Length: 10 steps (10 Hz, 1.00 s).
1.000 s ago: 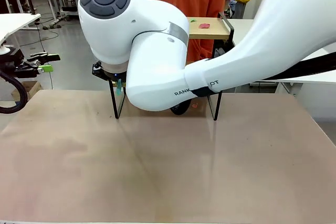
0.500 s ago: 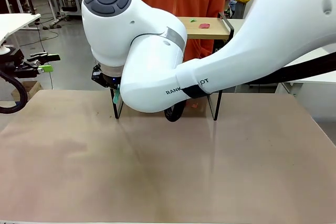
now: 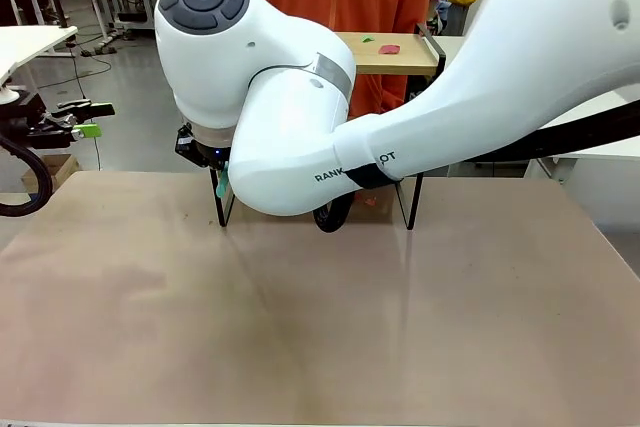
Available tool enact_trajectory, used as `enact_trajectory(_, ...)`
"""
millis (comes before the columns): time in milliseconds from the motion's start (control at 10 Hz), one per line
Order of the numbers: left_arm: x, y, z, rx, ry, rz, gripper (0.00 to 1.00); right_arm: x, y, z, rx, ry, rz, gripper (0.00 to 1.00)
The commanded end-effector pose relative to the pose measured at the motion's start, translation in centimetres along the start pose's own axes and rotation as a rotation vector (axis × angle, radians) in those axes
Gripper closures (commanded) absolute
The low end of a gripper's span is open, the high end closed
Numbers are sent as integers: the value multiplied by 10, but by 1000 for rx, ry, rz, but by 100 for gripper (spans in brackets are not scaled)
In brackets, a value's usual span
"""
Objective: Clean the shelf.
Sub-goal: Clean the specific section of the Shelf indicated by the human with the Duster.
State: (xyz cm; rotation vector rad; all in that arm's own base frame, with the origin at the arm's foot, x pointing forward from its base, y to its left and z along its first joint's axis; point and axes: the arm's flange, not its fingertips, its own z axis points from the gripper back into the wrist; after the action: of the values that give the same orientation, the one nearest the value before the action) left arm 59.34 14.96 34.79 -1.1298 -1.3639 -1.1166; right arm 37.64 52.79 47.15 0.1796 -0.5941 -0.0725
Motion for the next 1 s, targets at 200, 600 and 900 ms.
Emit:
enact_trajectory(200, 4, -1, -1, -4, 2, -4, 0, 16, -82, 12, -49, 69, -92, 87)
enact_trajectory(600, 4, -1, -1, -4, 2, -4, 0, 23, -149, 31, -71, 87, -150, 87)
enact_trajectory(900, 4, -1, -1, -4, 2, -4, 0, 28, -206, 41, -147, 120, -145, 87)
